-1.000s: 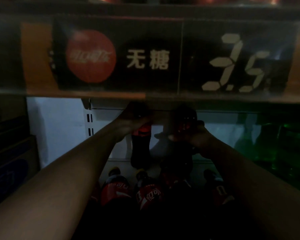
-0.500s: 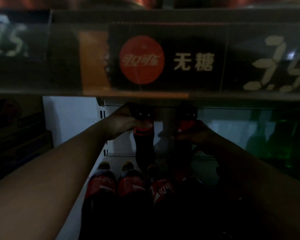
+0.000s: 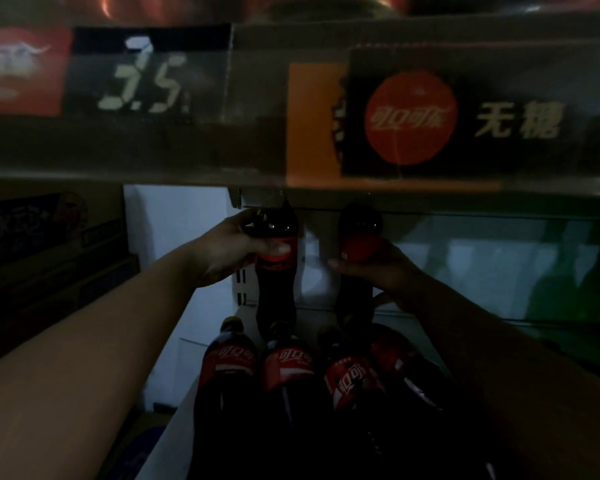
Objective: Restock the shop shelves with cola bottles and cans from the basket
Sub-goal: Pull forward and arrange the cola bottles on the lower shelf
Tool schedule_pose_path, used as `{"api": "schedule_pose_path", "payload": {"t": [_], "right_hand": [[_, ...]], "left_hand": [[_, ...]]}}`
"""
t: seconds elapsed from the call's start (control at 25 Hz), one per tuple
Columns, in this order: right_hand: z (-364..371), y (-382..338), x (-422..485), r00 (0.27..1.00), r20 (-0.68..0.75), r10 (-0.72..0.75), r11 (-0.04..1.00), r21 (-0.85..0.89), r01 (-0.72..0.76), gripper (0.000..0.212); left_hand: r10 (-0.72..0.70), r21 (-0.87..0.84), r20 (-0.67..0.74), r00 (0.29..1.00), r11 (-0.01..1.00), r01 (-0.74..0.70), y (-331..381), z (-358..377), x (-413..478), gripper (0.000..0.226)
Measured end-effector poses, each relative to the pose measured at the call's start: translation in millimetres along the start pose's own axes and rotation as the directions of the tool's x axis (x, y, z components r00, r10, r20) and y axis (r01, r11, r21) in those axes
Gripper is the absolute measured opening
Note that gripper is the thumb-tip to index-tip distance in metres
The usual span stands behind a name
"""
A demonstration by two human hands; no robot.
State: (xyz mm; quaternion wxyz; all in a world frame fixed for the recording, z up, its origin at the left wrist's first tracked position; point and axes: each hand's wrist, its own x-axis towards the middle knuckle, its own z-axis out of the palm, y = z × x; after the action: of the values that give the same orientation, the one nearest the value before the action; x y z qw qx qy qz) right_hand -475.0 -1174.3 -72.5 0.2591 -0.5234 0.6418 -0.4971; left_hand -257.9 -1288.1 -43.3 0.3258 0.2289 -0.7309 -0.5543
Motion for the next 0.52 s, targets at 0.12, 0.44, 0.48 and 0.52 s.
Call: {"api": "schedule_pose_path", "payload": {"t": [0.12,0.44,0.48,0.52], "right_hand": [[-8.8,0.6,-2.9,0.996,0.087,0.025,1.000,-0.012,-0.024,0.025],[11.6,16.3,11.1,1.000,0.024,0.006,0.981,-0.192,-0.001,0.080],[12.6,14.0,12.0,0.999,0.050,-0.006,0.985,-0.172,0.014,0.067],[10.6,11.8,13.4,0.998,0.062,-0.011,0.990,-0.142,0.020,0.051]], "left_hand": [[0.004,0.072,-0.031,1.000,0.997,-0.002,-9.1,-0.1,-7.8,0.071],[-0.018,0.238,-0.041,0.999,0.971,0.027,-30.4,3.5,-19.0,0.052],[-0.029,0.279,-0.024,0.999,0.960,0.035,-32.5,2.9,-21.2,0.049],[-0.044,0.320,-0.016,0.999,0.946,0.047,-36.3,2.0,-23.2,0.049]]}}
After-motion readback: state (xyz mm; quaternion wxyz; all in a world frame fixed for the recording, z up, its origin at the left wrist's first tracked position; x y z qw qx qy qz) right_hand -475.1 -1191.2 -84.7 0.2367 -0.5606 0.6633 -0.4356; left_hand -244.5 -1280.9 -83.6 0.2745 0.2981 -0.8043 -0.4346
